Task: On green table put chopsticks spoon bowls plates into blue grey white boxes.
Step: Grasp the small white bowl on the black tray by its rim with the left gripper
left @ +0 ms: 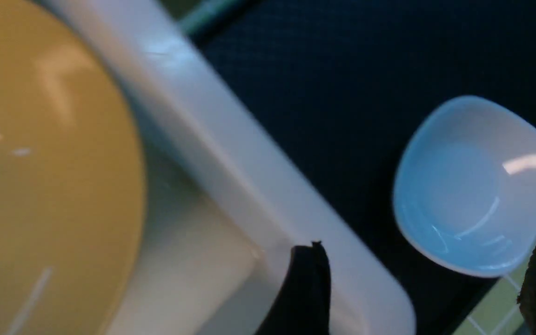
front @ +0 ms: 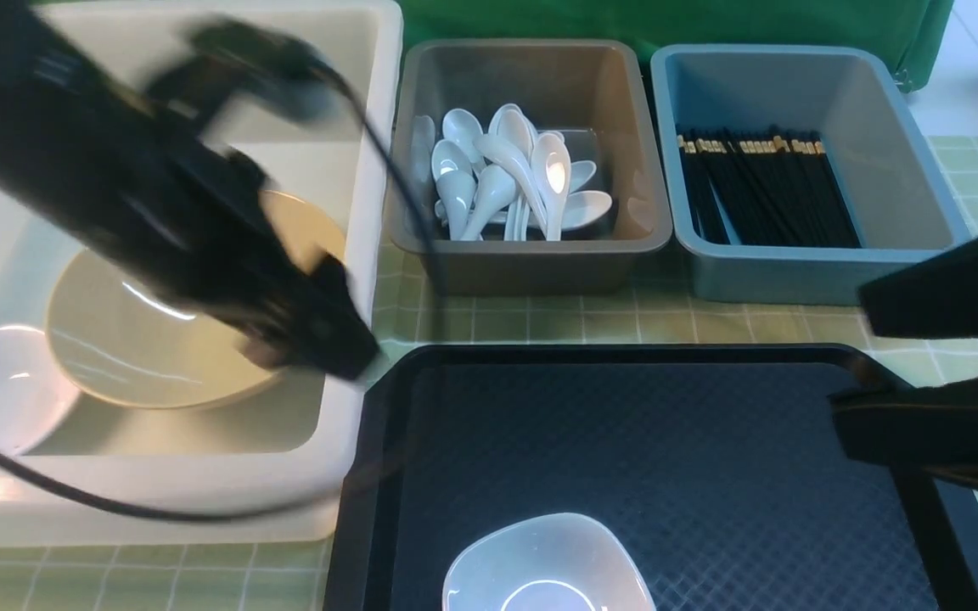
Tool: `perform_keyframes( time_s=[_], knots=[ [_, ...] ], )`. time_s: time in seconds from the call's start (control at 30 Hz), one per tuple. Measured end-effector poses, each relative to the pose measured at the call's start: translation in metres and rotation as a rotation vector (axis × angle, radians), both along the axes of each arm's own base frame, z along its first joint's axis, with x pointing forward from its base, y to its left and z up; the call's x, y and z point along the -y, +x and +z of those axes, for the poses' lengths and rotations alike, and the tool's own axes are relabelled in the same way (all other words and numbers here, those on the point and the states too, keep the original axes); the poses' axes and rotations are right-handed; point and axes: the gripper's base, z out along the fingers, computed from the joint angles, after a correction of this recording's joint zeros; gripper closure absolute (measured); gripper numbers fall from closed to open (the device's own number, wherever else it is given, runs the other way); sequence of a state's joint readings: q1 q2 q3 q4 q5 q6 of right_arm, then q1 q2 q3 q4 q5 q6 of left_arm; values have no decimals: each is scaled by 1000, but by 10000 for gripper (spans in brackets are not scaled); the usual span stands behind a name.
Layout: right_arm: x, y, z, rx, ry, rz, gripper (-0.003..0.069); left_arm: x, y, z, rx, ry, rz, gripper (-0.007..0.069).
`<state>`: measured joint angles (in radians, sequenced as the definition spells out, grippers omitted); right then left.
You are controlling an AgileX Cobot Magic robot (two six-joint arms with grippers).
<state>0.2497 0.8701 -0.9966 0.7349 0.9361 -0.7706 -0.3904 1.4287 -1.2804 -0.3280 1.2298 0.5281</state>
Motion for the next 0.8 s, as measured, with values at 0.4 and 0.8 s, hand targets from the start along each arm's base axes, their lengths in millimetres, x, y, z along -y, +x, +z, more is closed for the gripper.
perform_keyframes(
  time_s=[0.4, 0.8],
  knots=[
    [10, -35, 6, -15, -22, 3, 102, 97, 17, -71, -173, 60, -312, 135],
    [9, -38, 4, -43, -35, 30, 102, 126, 25, -127, -177, 162, -614, 10]
  ],
)
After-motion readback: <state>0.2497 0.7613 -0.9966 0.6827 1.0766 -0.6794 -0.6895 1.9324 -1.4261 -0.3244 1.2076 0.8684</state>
